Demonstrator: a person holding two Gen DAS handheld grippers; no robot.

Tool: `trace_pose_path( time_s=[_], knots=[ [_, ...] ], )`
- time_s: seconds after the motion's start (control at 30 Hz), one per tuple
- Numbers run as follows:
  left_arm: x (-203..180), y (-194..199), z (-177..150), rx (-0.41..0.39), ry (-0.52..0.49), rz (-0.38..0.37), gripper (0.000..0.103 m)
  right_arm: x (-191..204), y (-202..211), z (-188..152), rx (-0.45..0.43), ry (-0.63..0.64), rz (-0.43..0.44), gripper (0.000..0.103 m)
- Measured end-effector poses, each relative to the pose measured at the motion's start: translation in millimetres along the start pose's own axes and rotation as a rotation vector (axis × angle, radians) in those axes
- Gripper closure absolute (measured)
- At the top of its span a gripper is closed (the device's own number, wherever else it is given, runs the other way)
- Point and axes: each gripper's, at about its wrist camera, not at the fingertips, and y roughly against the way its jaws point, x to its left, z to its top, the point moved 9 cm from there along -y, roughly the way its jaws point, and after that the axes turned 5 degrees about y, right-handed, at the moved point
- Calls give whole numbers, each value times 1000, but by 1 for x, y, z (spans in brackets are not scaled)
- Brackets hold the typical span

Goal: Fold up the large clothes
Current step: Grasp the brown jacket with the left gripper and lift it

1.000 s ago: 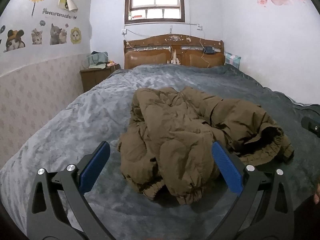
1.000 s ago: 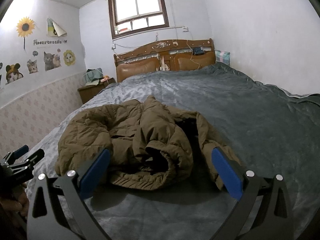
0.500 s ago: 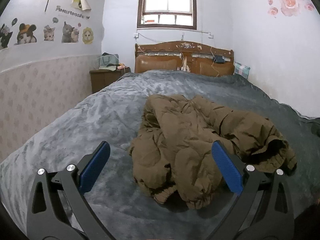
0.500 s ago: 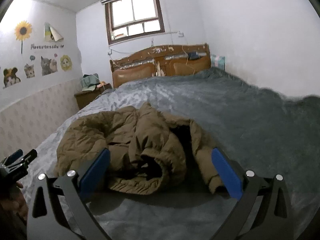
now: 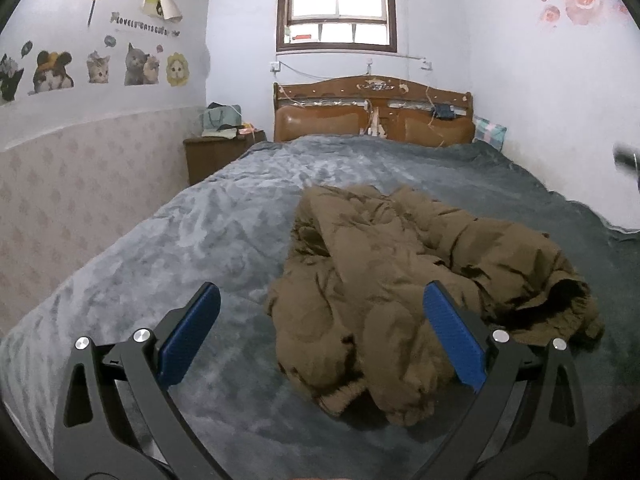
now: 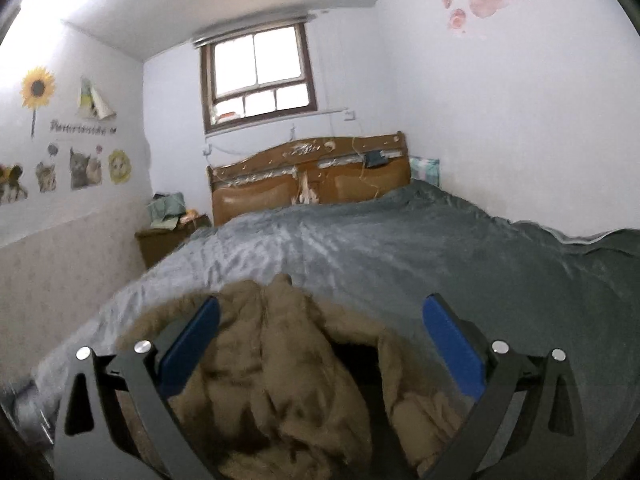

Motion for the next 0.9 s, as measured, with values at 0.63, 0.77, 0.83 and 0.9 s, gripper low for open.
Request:
trace_pose_path(
  time_s=[0.63, 0.77, 0.83, 0.9],
  knots=[
    [-52, -125, -48, 393, -30, -21, 26, 7, -44, -58, 178, 59, 105, 2],
    [-57, -131, -53, 434, -67, -46, 65, 3, -47, -58, 190, 47, 98, 2],
    [-54, -131, -50, 428, -59, -52, 81, 1, -47, -59, 192, 42, 91, 2],
    [-45, -126, -40, 399, -51, -35, 84, -4, -49, -61, 194, 31, 80, 2]
  ],
)
